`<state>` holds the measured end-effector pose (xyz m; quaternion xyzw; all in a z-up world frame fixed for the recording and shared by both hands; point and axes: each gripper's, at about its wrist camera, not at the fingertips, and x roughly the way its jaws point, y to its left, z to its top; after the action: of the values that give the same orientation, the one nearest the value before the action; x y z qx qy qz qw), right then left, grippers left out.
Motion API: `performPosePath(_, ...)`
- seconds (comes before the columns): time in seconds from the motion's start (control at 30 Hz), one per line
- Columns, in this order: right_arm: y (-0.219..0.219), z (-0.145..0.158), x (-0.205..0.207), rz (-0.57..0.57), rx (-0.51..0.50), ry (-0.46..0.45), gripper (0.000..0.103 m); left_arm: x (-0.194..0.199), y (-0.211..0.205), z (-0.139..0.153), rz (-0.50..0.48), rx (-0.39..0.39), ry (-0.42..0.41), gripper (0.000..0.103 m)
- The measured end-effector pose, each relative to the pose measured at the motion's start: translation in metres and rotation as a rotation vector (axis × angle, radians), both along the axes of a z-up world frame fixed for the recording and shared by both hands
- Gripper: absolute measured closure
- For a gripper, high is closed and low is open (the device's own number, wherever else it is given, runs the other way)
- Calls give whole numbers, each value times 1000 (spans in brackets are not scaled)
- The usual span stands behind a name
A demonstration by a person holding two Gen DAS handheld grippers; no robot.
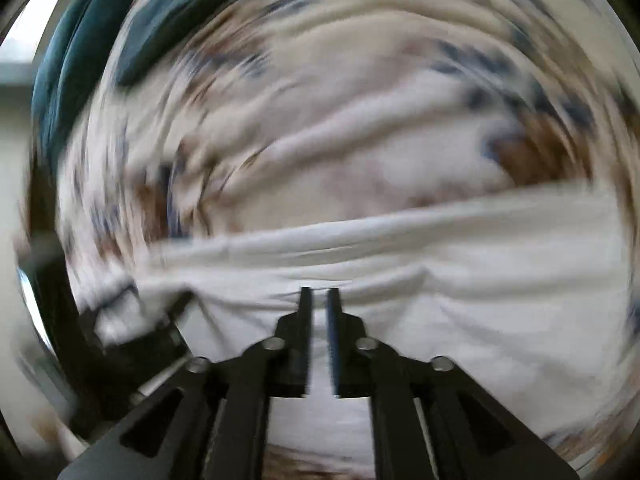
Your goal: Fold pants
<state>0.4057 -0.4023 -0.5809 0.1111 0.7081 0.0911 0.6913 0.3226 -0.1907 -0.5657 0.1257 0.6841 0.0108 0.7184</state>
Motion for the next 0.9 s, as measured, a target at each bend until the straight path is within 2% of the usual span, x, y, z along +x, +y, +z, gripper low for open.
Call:
performPosePath(0.03, 16, -4, 4, 91, -20, 2, 56, -3, 5, -1, 17, -12, 6, 15)
performPosePath(0.07, 26, -9, 9, 175, -52, 10, 50, -6, 10, -2, 26, -11, 5, 15)
performPosePath(0.17, 46, -30, 15, 388, -92, 71, 51, -18, 15, -6, 22, 7, 13, 15)
performPosePath(0.23, 47, -43, 18, 429, -105, 98, 71, -27, 18, -10, 31, 9, 21, 15)
performPosePath(0.27, 41, -46, 21, 411, -86, 119, 86, -31, 19, -11, 36, 8, 26, 15)
performPosePath(0.33, 24, -40, 29, 324, -59, 94, 90, -35, 21, -9, 53, -12, 23, 15)
performPosePath(0.37, 12, -36, 33, 258, -41, 83, 95, -37, 22, -7, 59, -3, 5, 15)
performPosePath(0.4, -1, -32, 36, 190, -70, 57, 102, -38, 23, -5, 65, -7, 4, 15)
performPosePath(0.47, -21, -29, 40, 103, -75, 49, 102, -40, 29, 0, 82, -26, 6, 15)
performPosePath(0.57, -30, -19, 37, 53, 122, 106, 102, -46, 42, 12, 112, -47, 4, 15)
performPosePath(0.63, -13, -10, 26, 86, 215, 134, 101, -51, 55, 22, 146, -52, -7, 15)
performPosePath(0.7, 7, -22, 20, 72, 274, 220, 101, -55, 68, 31, 182, -53, -22, 15)
performPosePath(0.73, 15, -30, 16, 74, 291, 235, 101, -55, 78, 33, 200, -53, -25, 15)
performPosePath(0.8, 27, -50, 8, 54, 260, 234, 101, -57, 93, 35, 237, -48, -26, 15)
performPosePath(0.83, 52, -61, 19, 16, 246, 227, 101, -56, 97, 34, 243, -39, -27, 15)
performPosePath(0.9, 51, -79, 31, -116, 219, 199, 102, -57, 106, 28, 256, -21, -15, 15)
